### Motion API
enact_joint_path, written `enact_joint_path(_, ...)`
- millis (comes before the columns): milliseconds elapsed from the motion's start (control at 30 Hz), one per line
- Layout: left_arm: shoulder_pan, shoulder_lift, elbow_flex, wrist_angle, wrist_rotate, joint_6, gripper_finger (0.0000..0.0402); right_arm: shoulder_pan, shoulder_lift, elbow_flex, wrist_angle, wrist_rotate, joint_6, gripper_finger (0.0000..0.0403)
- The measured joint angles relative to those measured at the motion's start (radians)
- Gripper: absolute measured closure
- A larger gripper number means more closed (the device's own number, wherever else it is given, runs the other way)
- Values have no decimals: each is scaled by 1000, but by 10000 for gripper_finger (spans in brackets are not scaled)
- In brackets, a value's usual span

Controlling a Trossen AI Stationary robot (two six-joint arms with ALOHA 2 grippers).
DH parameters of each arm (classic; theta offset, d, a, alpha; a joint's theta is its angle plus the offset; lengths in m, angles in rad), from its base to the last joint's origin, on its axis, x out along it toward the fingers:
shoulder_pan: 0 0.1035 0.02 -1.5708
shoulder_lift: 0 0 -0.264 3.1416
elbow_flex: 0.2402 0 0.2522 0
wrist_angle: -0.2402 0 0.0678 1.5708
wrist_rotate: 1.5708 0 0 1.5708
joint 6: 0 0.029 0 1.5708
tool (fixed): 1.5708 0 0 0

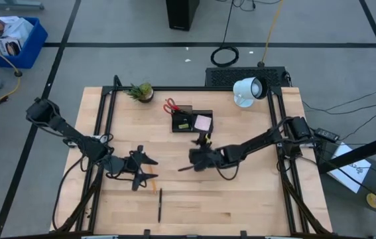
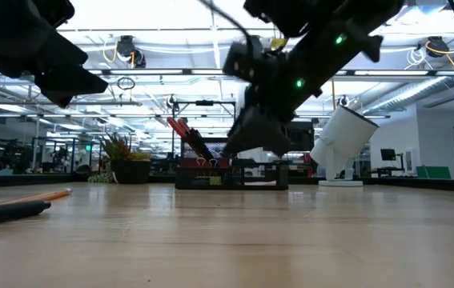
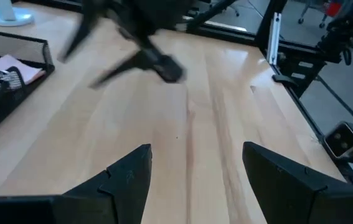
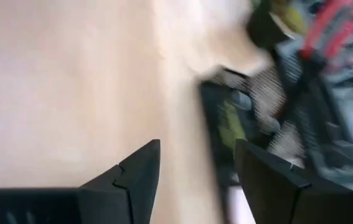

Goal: Pick and place office supplies into organizer
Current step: Put the pen into the mesh organizer

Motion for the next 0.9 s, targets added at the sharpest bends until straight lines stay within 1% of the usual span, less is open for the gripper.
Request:
enact_joint_path(100,0,0,0,5,-12,-19,146,20,-1,0,46,-81,63,208)
enact_joint_path(133,0,0,0,6,-13,-22,146,24,-11,0,45,-125,88,208)
enact_joint_path(167,0,0,0,5,-13,-23,146,28,-16,0,46,-178,109,208)
enact_joint_path(233,0,0,0,5,-19,-15,146,35,-38,0,50,-328,148,208)
enact_joint_path(300,0,0,0,0,-25,36,146,41,-72,0,34,-444,188,209)
enact_joint_path(367,0,0,0,-7,-26,79,146,42,-125,0,14,-529,215,209)
enact_joint_path(433,0,0,0,-7,-27,68,146,43,-193,0,14,-589,217,209)
enact_joint_path(533,0,0,0,-7,-28,56,146,49,-294,-7,23,-652,188,209)
enact_joint_path(633,0,0,0,-5,-28,55,146,67,-392,-72,90,-702,147,209)
enact_joint_path(700,0,0,0,-6,-27,52,146,82,-466,-150,161,-697,131,209)
enact_joint_path(767,0,0,0,-6,-24,39,146,84,-565,-241,209,-688,160,209)
enact_joint_path(833,0,0,0,-6,-23,29,146,89,-675,-343,241,-707,154,209)
enact_joint_path(900,0,0,0,-6,-22,28,146,93,-771,-443,266,-717,198,209)
